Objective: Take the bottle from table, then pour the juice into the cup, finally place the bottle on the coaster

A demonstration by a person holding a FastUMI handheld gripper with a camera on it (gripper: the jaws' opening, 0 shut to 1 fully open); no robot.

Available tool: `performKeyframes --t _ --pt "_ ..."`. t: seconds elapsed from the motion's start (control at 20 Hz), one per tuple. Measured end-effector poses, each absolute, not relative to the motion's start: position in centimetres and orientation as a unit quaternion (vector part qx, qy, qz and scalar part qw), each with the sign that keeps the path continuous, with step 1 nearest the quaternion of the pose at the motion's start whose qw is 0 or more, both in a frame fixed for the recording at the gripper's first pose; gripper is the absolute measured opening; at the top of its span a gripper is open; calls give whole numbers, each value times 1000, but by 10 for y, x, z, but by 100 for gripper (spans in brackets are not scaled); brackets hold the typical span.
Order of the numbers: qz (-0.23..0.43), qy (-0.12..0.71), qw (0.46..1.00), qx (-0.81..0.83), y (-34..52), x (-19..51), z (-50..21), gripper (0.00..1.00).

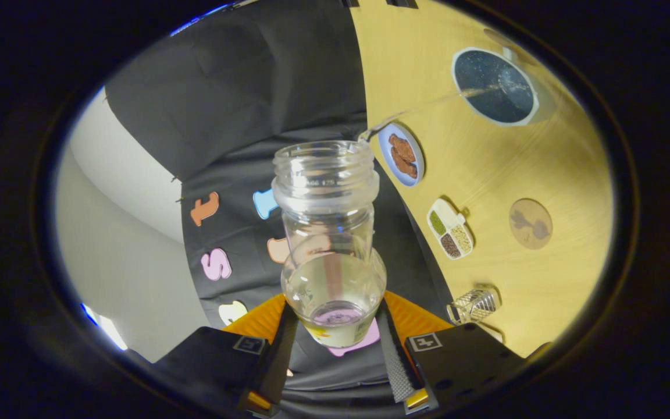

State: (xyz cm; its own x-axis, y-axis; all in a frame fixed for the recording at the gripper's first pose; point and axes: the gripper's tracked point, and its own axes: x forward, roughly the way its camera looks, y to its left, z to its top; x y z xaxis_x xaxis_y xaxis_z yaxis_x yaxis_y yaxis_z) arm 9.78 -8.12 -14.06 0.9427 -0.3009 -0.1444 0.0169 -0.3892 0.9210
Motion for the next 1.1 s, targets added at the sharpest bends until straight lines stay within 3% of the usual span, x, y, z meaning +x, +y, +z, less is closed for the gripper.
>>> performKeyframes --t 1.1 --pt "-150 -121 507 840 -98 106 -133 73"
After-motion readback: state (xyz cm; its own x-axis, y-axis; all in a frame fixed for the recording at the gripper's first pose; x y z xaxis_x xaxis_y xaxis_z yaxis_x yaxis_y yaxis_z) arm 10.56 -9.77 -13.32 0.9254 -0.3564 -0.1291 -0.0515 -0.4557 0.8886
